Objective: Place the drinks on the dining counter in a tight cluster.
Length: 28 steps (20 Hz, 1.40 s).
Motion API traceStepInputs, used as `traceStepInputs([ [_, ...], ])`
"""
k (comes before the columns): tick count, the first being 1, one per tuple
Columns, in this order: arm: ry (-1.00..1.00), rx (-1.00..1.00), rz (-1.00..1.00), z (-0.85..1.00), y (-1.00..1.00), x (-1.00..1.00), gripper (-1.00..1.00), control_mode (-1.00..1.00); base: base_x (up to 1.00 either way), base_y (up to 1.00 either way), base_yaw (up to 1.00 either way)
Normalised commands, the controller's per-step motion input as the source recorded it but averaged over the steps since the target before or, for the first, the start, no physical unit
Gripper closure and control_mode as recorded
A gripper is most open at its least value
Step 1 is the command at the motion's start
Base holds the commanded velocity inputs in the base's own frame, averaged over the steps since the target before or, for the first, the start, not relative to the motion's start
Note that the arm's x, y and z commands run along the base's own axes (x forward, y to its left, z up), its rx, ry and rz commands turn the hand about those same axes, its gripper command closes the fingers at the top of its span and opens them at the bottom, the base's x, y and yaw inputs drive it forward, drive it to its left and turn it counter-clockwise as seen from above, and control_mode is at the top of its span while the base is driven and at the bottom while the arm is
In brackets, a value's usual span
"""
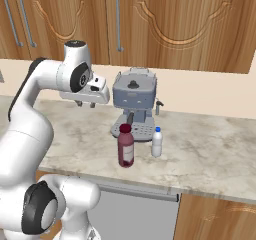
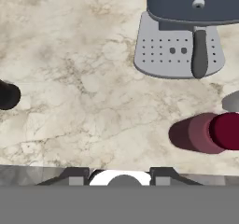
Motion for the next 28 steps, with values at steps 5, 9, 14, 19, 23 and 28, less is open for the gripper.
traceStepInputs([
  [5, -0.09, 0.0, 0.01, -0.01, 0.05, -0.09, -1.0, -1.0, 0.0, 0.0, 0.0],
  [9, -0.06, 0.0, 0.0, -0.01, 0.02, -0.06, -1.0, -1.0, 0.0, 0.0, 0.0],
  [14, 0.0, 0.0, 0.0, -0.03, -0.5, -0.03, -1.0, -1.0, 0.0, 0.0, 0.0],
  [19, 0.0, 0.0, 0.01, 0.11, -0.94, 0.0, -1.0, -1.0, 0.0, 0.0, 0.0],
  [23, 0.0, 0.0, 0.01, 0.02, -0.82, 0.1, -1.0, -1.0, 0.0, 0.0, 0.0],
  [28, 0.06, 0.0, 0.0, -0.1, -0.49, 0.0, -1.0, -1.0, 0.0, 0.0, 0.0],
])
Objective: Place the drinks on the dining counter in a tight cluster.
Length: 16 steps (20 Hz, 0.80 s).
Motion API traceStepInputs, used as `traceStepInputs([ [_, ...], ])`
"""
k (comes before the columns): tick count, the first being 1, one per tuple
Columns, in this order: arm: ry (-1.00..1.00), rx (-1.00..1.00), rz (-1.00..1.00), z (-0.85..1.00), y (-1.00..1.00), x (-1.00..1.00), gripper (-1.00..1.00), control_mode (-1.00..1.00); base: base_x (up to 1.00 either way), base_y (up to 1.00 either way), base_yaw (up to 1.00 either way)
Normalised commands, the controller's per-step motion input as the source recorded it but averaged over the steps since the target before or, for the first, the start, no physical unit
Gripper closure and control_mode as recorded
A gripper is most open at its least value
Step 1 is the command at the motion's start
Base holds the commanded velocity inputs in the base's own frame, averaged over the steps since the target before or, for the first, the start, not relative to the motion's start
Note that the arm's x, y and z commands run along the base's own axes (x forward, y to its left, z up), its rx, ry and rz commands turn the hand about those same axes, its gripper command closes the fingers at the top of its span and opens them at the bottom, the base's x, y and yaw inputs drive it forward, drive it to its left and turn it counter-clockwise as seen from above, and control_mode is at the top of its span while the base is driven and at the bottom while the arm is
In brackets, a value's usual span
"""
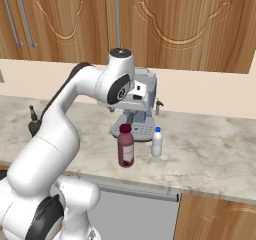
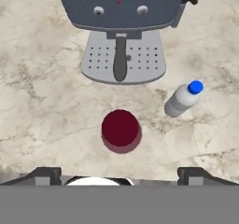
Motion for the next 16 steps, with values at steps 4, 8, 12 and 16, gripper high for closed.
traceStepInputs([
  [4, 0.04, 0.0, 0.01, -0.24, -0.08, 0.0, -1.0, -1.0, 0.0, 0.0, 0.0],
  [8, 0.02, 0.0, 0.01, -0.02, 0.02, -0.03, -1.0, -1.0, 0.0, 0.0, 0.0],
  [12, 0.13, 0.0, 0.01, 0.0, 0.22, 0.0, -1.0, -1.0, 0.0, 0.0, 0.0],
  [16, 0.05, -0.01, 0.02, -0.21, 0.32, 0.0, -1.0, -1.0, 0.0, 0.0, 0.0],
])
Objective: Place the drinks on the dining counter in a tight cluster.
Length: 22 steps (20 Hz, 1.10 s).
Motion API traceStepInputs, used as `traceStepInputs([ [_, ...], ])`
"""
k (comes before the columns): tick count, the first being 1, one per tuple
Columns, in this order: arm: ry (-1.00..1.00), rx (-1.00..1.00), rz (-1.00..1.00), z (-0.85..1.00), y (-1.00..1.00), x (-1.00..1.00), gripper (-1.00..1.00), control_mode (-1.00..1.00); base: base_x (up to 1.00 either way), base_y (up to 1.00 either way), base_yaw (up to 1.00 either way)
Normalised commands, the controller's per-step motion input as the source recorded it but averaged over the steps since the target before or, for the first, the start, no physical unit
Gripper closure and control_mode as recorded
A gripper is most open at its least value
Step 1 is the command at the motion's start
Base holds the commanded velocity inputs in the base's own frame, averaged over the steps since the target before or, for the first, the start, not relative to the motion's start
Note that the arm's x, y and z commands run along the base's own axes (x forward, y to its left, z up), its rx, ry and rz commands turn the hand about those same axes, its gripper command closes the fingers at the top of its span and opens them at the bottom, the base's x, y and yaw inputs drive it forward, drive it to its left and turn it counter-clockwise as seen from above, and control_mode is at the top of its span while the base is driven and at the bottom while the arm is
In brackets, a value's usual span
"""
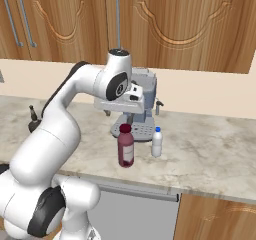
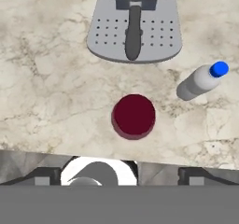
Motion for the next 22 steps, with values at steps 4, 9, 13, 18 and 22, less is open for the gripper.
traceStepInputs([
  [4, 0.03, 0.0, 0.02, -0.21, 0.12, 0.0, -1.0, -1.0, 0.0, 0.0, 0.0],
  [9, 0.0, -0.04, 0.0, -0.27, 0.0, 0.0, -1.0, -1.0, 0.0, 0.0, 0.0],
  [13, 0.08, -0.08, 0.0, -0.07, 0.0, 0.02, -1.0, -1.0, 0.0, 0.0, 0.0],
  [18, 0.13, -0.07, 0.0, 0.0, 0.0, 0.13, -1.0, -1.0, 0.0, 0.0, 0.0],
  [22, 0.06, -0.02, 0.0, 0.0, 0.0, 0.15, -1.0, -1.0, 0.0, 0.0, 0.0],
])
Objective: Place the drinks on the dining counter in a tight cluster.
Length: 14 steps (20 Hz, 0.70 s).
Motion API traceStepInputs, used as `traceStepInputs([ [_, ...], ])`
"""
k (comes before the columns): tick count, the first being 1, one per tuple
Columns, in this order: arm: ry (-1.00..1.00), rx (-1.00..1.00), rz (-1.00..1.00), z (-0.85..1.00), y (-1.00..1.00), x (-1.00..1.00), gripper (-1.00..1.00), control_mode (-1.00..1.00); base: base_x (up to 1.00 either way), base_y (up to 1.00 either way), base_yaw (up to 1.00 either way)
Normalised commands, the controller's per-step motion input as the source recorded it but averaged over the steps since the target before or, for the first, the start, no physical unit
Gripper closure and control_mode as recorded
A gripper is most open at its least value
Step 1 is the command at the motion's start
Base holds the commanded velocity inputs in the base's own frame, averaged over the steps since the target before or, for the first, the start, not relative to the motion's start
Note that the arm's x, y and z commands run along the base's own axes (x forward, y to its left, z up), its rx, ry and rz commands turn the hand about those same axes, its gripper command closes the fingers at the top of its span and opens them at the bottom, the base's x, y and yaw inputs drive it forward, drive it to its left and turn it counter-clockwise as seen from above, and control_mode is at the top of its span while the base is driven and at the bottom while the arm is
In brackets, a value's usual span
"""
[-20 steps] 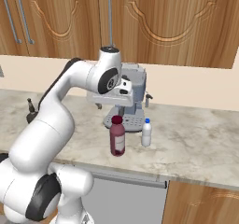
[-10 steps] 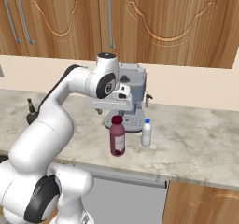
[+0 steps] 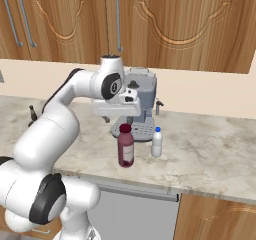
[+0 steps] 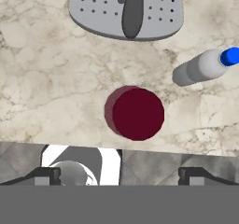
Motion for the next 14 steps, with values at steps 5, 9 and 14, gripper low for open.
traceStepInputs([
  [5, 0.0, 0.0, 0.0, 0.0, 0.0, 0.17, -1.0, -1.0, 0.0, 0.0, 0.0],
  [9, 0.0, 0.04, 0.0, 0.0, -0.07, 0.11, -1.0, -1.0, 0.0, 0.0, 0.0],
  [14, 0.0, 0.0, 0.0, -0.05, -0.1, 0.15, -1.0, -1.0, 0.0, 0.0, 0.0],
])
